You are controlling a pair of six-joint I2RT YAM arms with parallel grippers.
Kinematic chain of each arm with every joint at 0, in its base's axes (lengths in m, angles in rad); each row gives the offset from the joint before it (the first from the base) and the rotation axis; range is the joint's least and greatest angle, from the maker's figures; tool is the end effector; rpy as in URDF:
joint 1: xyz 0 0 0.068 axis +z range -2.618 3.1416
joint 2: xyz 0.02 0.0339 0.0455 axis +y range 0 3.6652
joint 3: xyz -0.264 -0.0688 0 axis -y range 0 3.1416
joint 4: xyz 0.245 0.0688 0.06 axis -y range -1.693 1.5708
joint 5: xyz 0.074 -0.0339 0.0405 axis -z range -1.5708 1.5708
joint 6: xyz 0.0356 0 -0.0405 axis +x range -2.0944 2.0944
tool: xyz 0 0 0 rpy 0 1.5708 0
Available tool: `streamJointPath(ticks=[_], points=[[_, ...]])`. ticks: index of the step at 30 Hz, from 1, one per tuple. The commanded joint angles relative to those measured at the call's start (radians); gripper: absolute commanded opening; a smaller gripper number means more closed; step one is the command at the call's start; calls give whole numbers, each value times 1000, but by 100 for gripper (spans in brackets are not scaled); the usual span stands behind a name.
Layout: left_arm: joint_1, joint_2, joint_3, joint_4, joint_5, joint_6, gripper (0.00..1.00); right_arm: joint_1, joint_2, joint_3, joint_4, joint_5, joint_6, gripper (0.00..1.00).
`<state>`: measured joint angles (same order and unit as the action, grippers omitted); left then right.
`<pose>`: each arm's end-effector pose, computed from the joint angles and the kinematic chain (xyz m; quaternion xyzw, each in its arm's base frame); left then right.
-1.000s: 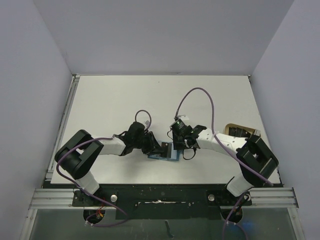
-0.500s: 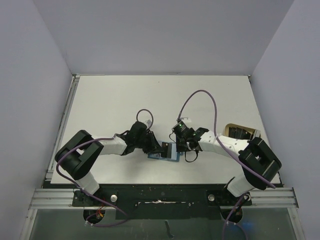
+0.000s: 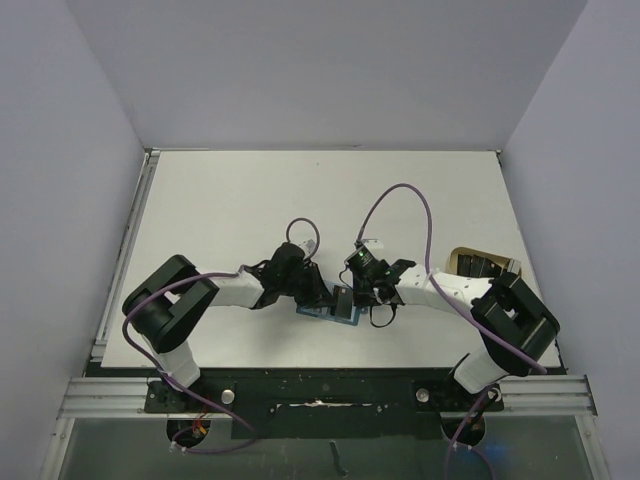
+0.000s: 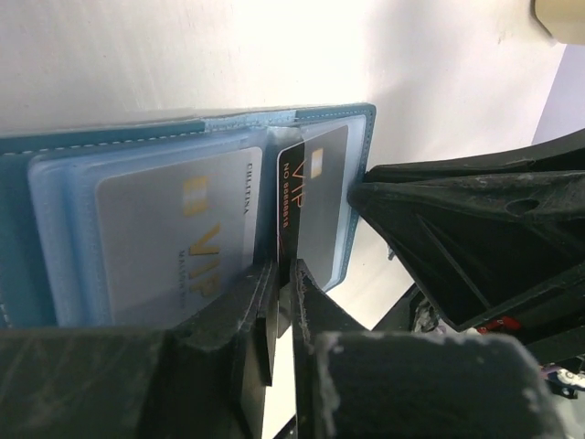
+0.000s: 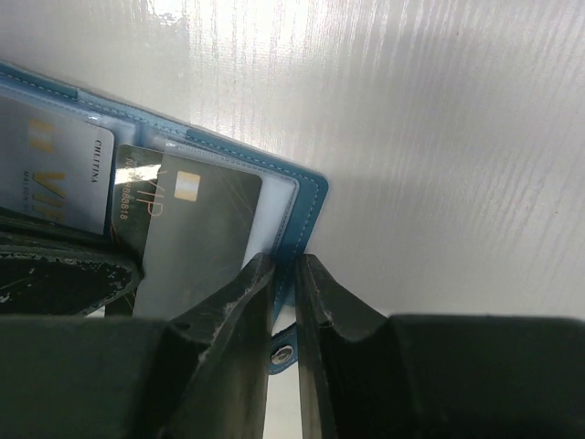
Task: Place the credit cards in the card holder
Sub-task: Insert the credit card into the card holder.
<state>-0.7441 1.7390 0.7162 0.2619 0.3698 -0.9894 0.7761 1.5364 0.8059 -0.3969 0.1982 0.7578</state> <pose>0.2272 -0.2267 0.1220 -0.0386 0.9055 -0.4046 0.1219 0.2048 0.1913 0.1602 0.0129 0.9709 0.0823 0.2245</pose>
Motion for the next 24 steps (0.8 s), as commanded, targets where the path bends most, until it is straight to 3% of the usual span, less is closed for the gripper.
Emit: streamJointPath(ticks=[1,4,8,15,24], points=[[-15,2,35,-8,-35,43,12,7,-1,-20,67,8,8,16],[-15,-32,40,-47,-83,53,23,6,-7,-19,69,22,-2,15],[-15,-77,26,-58,-130,49,28,5,-13,-16,80,43,-26,15],[-15,-97,-2,-51,-165,38,30,-6,-7,5,120,36,-72,14],[-28,-46,14,17,-111,73,26,-18,40,5,169,13,-85,13]])
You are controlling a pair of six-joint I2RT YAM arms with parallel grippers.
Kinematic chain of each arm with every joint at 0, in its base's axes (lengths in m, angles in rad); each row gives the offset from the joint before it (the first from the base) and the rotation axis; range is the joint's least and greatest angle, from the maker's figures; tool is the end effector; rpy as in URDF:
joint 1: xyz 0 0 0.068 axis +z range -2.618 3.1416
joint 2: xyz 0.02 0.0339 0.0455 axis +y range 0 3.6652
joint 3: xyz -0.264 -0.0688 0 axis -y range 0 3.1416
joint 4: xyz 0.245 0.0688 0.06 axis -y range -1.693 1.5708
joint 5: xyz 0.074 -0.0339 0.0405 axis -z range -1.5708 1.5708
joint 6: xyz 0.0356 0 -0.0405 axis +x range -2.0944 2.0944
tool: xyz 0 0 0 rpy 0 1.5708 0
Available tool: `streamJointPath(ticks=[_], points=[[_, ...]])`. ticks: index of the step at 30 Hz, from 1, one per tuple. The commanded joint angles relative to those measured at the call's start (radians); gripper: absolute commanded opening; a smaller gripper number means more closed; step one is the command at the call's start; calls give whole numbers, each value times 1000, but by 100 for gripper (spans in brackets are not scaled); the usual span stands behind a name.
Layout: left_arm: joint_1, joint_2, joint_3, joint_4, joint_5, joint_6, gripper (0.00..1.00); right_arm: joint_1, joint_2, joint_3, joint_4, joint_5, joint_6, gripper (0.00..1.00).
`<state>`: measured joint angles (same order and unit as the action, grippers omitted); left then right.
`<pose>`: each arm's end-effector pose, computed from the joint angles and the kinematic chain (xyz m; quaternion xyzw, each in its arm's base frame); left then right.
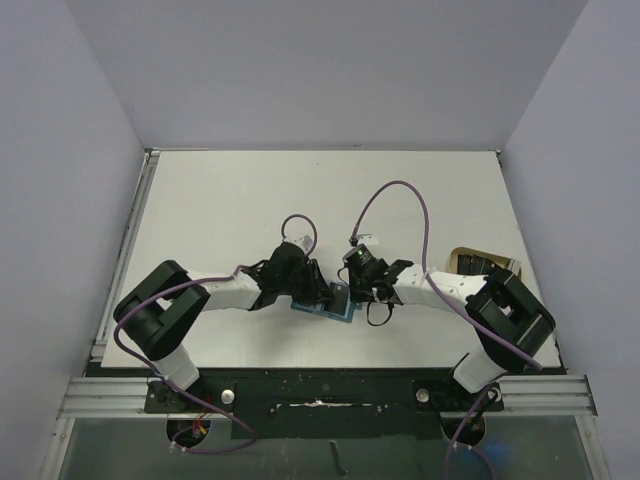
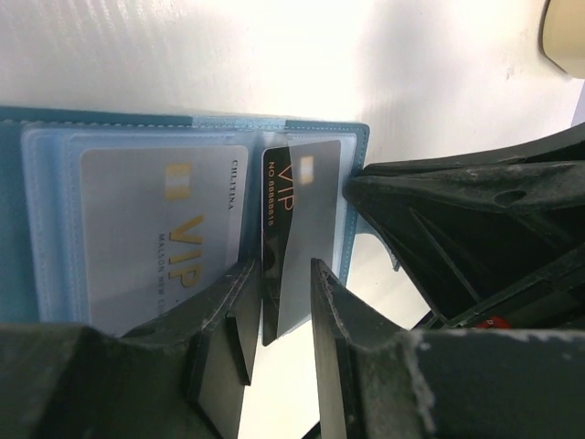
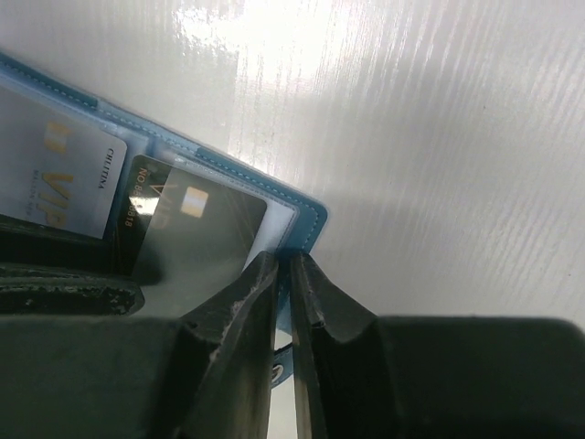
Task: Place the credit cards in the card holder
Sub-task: Insert the credit card into the card holder.
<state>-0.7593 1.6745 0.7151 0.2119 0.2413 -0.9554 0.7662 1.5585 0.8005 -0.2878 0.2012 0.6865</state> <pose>0.2239 -0.2242 0.1361 -0.0411 0.9101 -0.3725 0.1765 0.2143 0.1963 0.1584 -0.0122 0.9611 0.0990 0.2574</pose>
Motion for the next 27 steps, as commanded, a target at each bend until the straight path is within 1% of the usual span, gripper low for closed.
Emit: streamJointPath(ticks=[1,6,9,11,17,19,24,27], points=[[-16,24,20,69,19,43,25,-8,20,10,63,10,-13,13],[-27,37,30,85,24,58,25,-13,25,12,65,11,-12,13],[-28,41,57,33,5,80,26,-15,18,23,43,20,-10,13],[-28,26,76,-35,-25,99,29,-16,8,37,15,27,-6,15],[-26,-60,86,-112,-84,101,35,-14,-47,63,-66,30,16,24],[-26,-74,89,-135,-100,102,37,-12,-54,56,-68,23,28,27],[-21,-100,88,-186,-142,113,41,-10,-49,32,-35,-12,48,26],[-9,-129,76,-212,-173,118,42,-11,-31,31,-23,-22,59,23]])
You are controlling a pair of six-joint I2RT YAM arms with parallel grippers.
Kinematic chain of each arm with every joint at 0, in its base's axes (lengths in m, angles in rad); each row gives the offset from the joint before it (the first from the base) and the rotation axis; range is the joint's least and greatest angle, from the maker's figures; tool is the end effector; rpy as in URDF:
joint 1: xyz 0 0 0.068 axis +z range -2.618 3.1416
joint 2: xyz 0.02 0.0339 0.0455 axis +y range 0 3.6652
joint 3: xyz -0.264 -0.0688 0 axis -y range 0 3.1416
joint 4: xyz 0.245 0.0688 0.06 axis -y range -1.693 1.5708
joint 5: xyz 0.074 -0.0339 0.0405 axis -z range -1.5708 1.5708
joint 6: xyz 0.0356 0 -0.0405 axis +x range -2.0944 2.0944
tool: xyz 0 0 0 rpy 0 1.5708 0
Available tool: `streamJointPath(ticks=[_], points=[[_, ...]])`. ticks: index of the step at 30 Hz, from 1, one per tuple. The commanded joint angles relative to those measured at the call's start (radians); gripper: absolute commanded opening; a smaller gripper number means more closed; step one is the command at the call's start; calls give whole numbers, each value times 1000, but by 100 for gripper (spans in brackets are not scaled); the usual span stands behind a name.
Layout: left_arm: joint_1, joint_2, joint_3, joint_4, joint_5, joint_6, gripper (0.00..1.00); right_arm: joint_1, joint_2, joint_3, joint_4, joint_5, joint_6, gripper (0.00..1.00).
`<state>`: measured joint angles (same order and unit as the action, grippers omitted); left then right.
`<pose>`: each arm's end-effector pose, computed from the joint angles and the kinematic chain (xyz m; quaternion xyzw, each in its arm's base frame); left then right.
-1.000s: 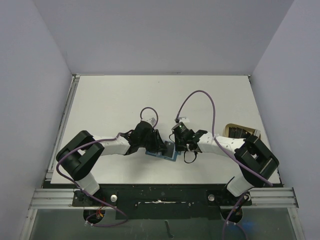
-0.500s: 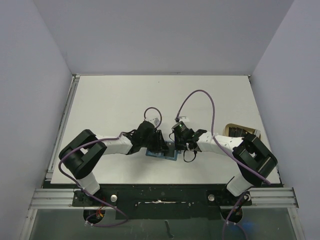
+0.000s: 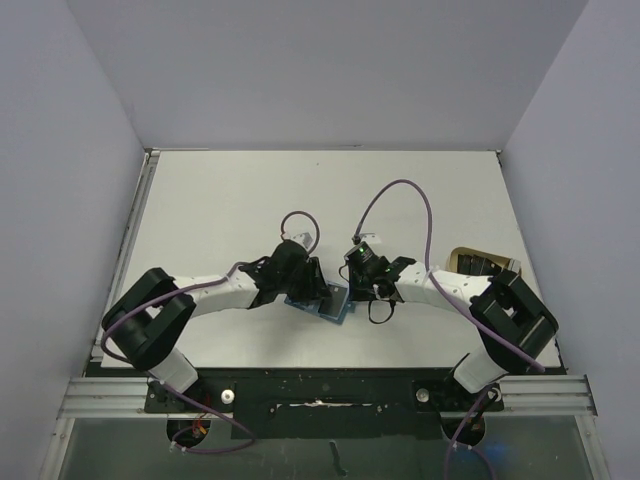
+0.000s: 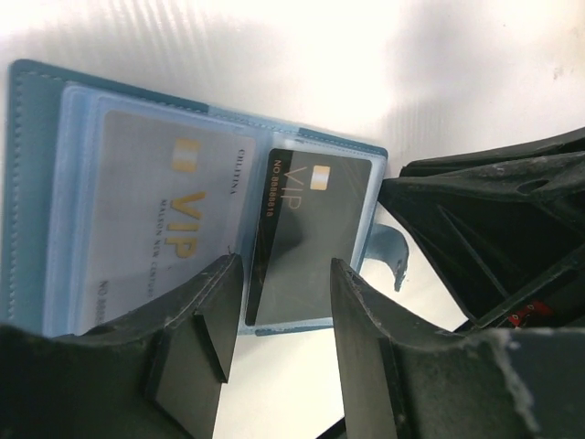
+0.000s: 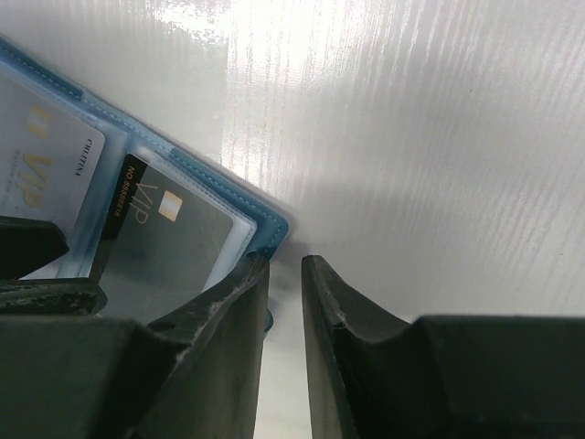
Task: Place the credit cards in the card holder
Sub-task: Insert the credit card into the card holder, then turn over the card slot in the card holder.
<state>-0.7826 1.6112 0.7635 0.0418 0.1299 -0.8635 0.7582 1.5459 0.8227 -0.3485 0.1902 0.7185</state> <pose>0.2190 -0.2243 0.1544 -0.0132 0.9260 -0.3140 0.2091 0.2144 0.1938 0.1646 0.0043 0.9649 0.0974 0.2438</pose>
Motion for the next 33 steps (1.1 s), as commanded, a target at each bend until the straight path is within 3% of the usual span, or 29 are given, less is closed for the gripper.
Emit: streamJointPath(ticks=[1,18,24,33], points=[[22,-75,20,-48,-67,26,42,-2,-10,9,45,-14,27,22],[199,-251,-120,-77,-16,62,43,-43,183,161,118,-14,-146,14],[229,-258,-162,-23,64,52,43,-37,141,204,35,-10,-124,23],[265,-246,-236,122,162,1,43,5,89,242,0,-49,-99,28]])
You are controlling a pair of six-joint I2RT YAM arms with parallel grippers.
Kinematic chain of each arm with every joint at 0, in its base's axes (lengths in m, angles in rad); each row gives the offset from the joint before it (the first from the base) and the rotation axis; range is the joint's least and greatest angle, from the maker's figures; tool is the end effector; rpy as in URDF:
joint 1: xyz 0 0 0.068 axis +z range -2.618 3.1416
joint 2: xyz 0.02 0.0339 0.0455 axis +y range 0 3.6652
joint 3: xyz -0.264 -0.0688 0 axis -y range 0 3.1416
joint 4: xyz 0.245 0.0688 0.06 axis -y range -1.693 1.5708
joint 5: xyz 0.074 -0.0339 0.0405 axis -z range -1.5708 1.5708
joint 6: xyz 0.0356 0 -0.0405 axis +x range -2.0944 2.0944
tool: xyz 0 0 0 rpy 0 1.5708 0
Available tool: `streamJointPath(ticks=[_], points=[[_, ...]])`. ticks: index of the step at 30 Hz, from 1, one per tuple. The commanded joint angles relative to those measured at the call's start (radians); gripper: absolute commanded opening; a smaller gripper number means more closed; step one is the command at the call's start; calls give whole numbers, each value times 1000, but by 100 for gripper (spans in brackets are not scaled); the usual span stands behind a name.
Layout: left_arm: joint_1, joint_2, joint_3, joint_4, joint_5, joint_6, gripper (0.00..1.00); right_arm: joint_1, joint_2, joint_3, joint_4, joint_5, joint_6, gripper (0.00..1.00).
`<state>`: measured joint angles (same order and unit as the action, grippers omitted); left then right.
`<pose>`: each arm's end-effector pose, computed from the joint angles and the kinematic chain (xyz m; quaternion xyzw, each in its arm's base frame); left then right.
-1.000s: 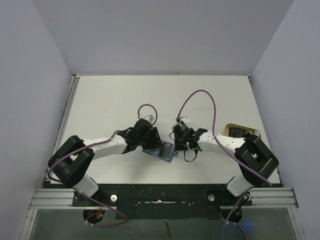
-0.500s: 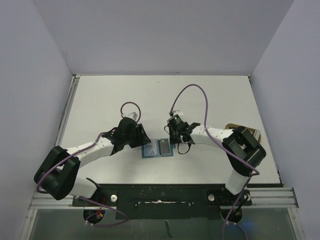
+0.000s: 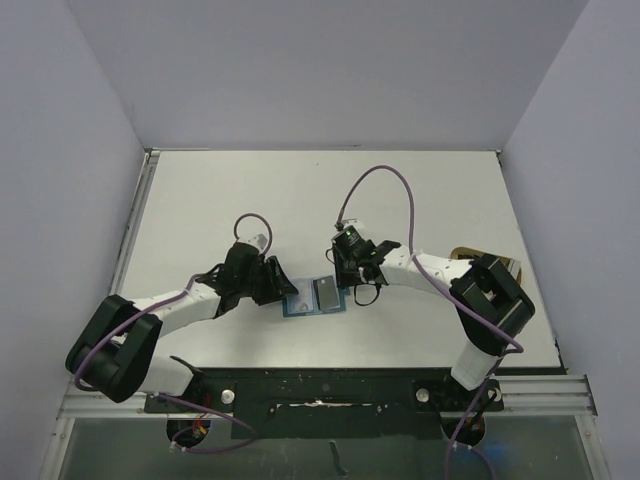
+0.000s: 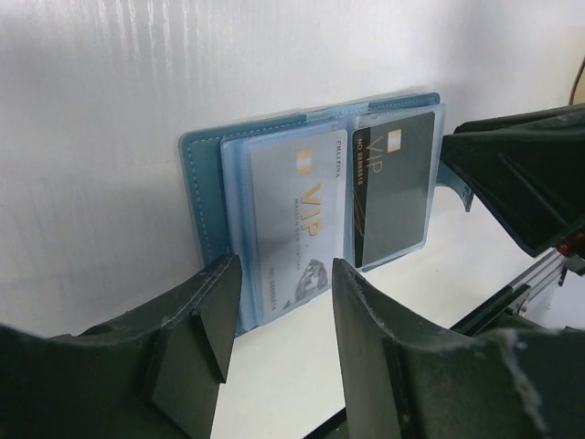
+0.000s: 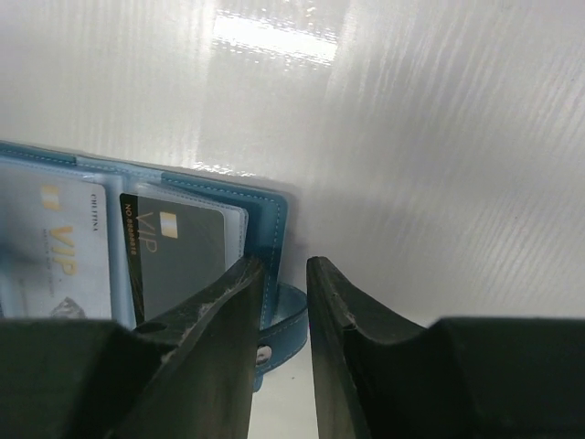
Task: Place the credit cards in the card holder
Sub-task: Turn over the card slot in the card holder.
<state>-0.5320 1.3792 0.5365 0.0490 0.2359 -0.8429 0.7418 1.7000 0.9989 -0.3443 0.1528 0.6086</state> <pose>0.2144 -0.1359 0.1523 -0.0982 0.9149 -0.3229 0.2217 0.2504 0.2221 0.1686 -0.0443 0.9621 0.1043 0.2482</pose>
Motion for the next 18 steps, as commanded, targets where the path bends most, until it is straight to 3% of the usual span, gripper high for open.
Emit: streamJointPath(ticks=[1,12,18], points=[[15,-12,-9,115,56,-19,43,25,-66,75,-10,-9,12,29],[17,-11,-19,129,49,-22,43,59,-61,127,-66,21,35,38],[17,5,-13,123,48,-20,43,90,-77,175,-154,140,39,42]])
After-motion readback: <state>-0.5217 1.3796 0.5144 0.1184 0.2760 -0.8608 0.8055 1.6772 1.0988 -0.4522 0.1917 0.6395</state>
